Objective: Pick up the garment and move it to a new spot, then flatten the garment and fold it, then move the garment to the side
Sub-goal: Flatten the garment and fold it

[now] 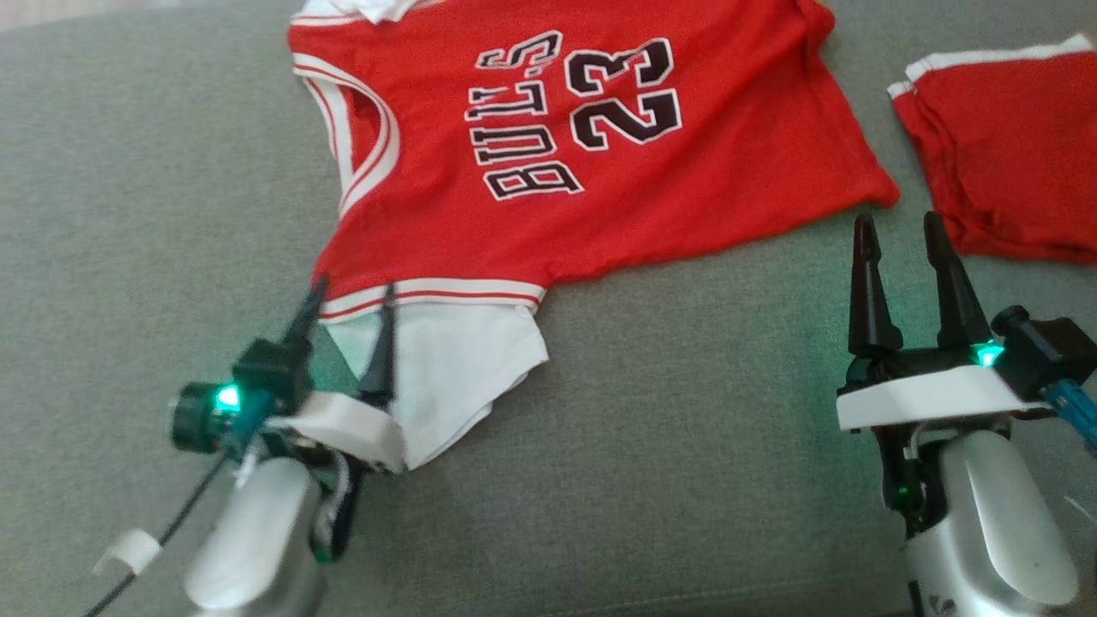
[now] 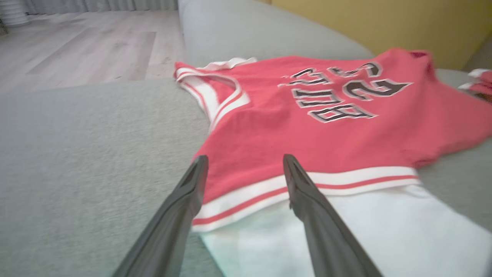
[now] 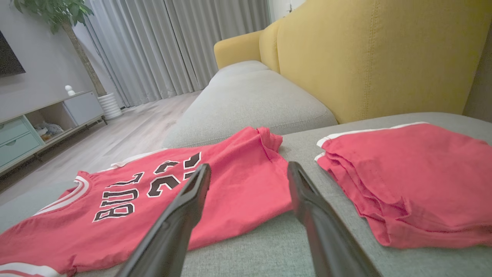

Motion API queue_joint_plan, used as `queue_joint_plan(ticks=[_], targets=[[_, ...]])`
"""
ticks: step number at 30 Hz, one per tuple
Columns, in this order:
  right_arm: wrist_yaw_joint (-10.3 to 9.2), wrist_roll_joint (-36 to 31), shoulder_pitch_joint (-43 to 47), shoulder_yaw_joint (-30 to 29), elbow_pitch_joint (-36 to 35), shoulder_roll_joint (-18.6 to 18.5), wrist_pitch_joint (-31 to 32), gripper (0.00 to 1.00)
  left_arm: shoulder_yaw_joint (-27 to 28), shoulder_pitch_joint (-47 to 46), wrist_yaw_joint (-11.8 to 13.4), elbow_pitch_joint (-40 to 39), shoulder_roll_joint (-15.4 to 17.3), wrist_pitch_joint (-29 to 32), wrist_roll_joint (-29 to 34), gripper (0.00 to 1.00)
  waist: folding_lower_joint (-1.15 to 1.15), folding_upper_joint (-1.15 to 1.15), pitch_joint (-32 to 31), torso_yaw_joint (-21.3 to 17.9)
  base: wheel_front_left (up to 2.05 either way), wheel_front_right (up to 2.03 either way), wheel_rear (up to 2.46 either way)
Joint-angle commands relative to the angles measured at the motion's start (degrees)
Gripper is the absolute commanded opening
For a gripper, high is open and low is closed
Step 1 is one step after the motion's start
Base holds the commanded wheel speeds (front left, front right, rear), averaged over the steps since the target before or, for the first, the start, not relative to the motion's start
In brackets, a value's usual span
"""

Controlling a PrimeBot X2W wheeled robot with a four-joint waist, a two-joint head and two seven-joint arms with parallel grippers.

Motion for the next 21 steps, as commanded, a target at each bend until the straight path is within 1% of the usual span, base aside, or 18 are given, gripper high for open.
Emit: queue_joint_plan(ticks=[1, 4, 6, 7, 12, 13, 14, 15, 16, 18, 21], targets=[[-0.04, 0.3, -0.5, 1.6, -2.2, -0.1, -0.5, 1.00, 3.3, -3.1, 1.3, 0.3, 2.3, 0.3, 0.1, 1.00, -0.01, 0.00, 1.2, -1.1, 0.00, 0.00, 0.00], [-0.04, 0.3, -0.3, 1.9, -2.6, -0.1, -0.5, 1.00, 4.2, -5.0, 2.6, 4.1, 3.1, 0.9, 0.3, 1.00, -0.01, 0.00, 2.1, -1.9, 0.00, 0.00, 0.00], [-0.04, 0.4, -0.3, 2.1, -2.9, -0.1, -0.5, 1.00, 4.3, -6.1, 2.9, 6.4, 3.6, 1.1, 0.5, 1.00, -0.01, 0.00, 2.5, -2.4, 0.00, 0.00, 0.00], [-0.04, 0.4, -0.4, 2.2, -3.1, -0.1, -0.5, 1.00, 4.1, -6.6, 2.6, 7.5, 3.8, 1.5, 0.6, 1.00, -0.01, 0.00, 2.7, -2.5, 0.00, 0.00, 0.00], [-0.04, 0.2, -0.7, 3.3, -3.4, -0.1, -0.3, 1.00, 2.1, -7.7, -0.8, 12.9, 4.9, 6.4, 0.2, 1.00, -0.01, 0.00, 3.1, -3.6, 0.00, 0.00, 0.00], [-0.04, 0.3, -0.7, 3.4, -3.6, -0.1, -0.3, 1.00, 1.9, -7.8, -1.4, 13.5, 5.0, 6.9, 0.1, 0.72, -0.01, 0.00, 3.1, -3.7, 0.00, 0.00, 0.00], [-0.04, 0.4, -0.7, 3.5, -3.8, -0.1, -0.3, 1.00, 1.8, -8.1, -1.7, 13.7, 5.3, 6.8, 0.0, 0.22, -0.01, 0.00, 3.1, -3.8, 0.00, 0.00, 0.00], [-0.04, 0.4, -0.7, 3.5, -3.8, -0.1, -0.3, 1.00, 1.8, -8.1, -1.7, 13.7, 5.3, 6.8, 0.0, 0.22, -0.01, 0.00, 3.1, -3.8, 0.00, 0.00, 0.00], [-0.04, 0.5, -0.7, 3.5, -4.0, -0.1, -0.3, 1.00, 1.8, -8.3, -1.9, 13.7, 5.5, 6.5, 0.0, 0.00, -0.01, 0.00, 3.1, -3.9, 0.00, 0.00, 0.00], [-0.04, 0.6, -0.6, 3.4, -4.2, -0.1, -0.3, 1.00, 2.1, -8.9, -1.7, 13.4, 5.9, 5.0, 0.0, 0.00, -0.01, 0.00, 3.0, -4.0, 0.00, 0.00, 0.00], [-0.04, 0.7, -0.4, 3.5, -4.5, -0.1, -0.3, 1.00, 3.1, -9.8, -0.8, 12.6, 6.6, 1.8, 0.0, 0.00, -0.01, 0.00, 2.7, -3.9, 0.00, 0.00, 0.00]])
